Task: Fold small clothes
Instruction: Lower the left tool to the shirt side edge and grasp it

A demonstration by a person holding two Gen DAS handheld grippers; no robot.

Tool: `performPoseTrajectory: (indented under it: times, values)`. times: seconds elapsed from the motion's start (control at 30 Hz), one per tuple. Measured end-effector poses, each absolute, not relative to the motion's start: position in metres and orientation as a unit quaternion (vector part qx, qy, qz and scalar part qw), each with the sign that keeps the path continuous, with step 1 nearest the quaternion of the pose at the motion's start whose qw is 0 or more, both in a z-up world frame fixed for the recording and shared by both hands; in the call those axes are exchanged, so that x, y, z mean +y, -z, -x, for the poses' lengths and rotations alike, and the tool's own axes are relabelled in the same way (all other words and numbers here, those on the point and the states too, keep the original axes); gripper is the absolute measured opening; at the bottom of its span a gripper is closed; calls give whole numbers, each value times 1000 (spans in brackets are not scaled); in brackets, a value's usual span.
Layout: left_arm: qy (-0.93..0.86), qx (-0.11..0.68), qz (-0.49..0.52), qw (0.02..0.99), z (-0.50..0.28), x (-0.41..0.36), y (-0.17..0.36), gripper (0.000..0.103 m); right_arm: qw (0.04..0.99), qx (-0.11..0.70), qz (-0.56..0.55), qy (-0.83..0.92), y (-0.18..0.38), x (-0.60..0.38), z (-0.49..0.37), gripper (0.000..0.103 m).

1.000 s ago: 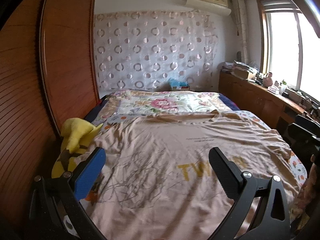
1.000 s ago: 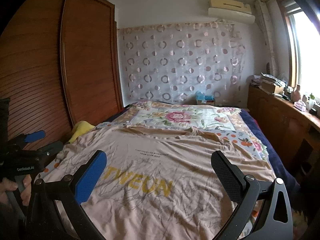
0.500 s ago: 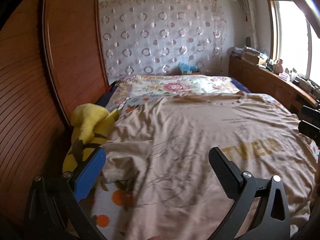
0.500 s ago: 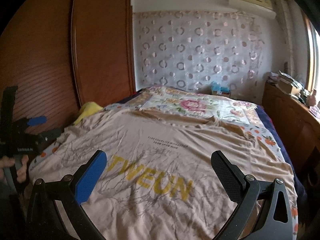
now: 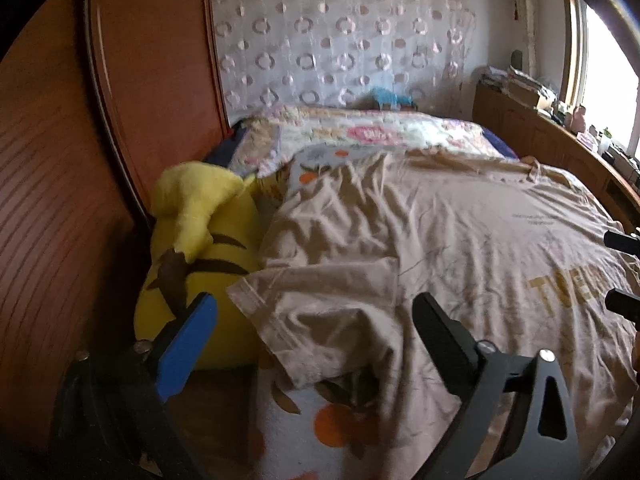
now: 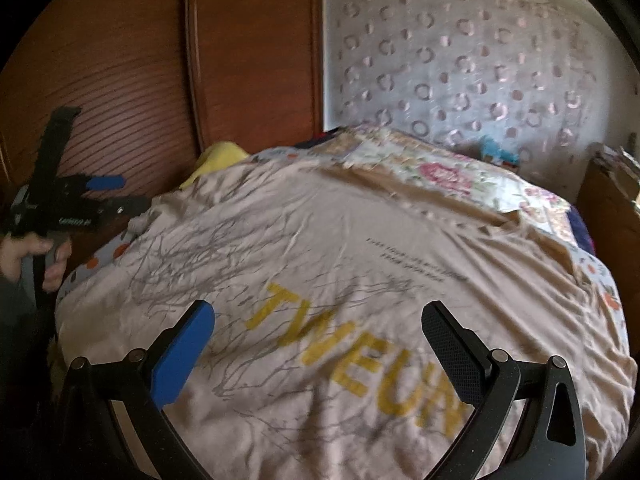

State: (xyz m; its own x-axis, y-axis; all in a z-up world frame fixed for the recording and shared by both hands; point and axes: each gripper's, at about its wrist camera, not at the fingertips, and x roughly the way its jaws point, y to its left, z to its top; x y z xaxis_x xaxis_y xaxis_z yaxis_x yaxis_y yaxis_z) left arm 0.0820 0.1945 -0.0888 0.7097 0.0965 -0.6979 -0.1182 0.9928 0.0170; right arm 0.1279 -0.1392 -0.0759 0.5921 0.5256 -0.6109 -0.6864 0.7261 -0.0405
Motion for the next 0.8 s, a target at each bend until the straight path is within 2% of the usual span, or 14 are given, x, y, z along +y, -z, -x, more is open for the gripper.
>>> performPoseTrajectory:
  times: [0.03,0.1,0.17,0.6,0.63,0.7,0.77,0.8]
  values:
    - [-56,385,16,921,-83,196,91,89,880,294,137,-346,73,-141,-128,102]
    - [-43,414,31,909,-93,206,102,69,878,293,138,-352,69,-144,-128,102]
    - [-51,428,41,901,-99,214,108,60,877,292,140,-355,67,-142,-132,102]
    - [-38,456,98,884,-126,246,118,55,864,306,121,-381,75,-135,-137,101]
    - [-34,455,101,884,-128,247,117,52,864,305,123,-381,75,-133,-137,101]
    - [-18,452,108,885,-128,247,117,35,866,303,120,-380,75,-138,-135,101]
    - [-10,449,100,888,-127,242,115,24,867,302,113,-379,74,-139,-136,101]
    - [-12,448,92,889,-127,239,114,23,868,302,109,-379,74,-141,-136,101]
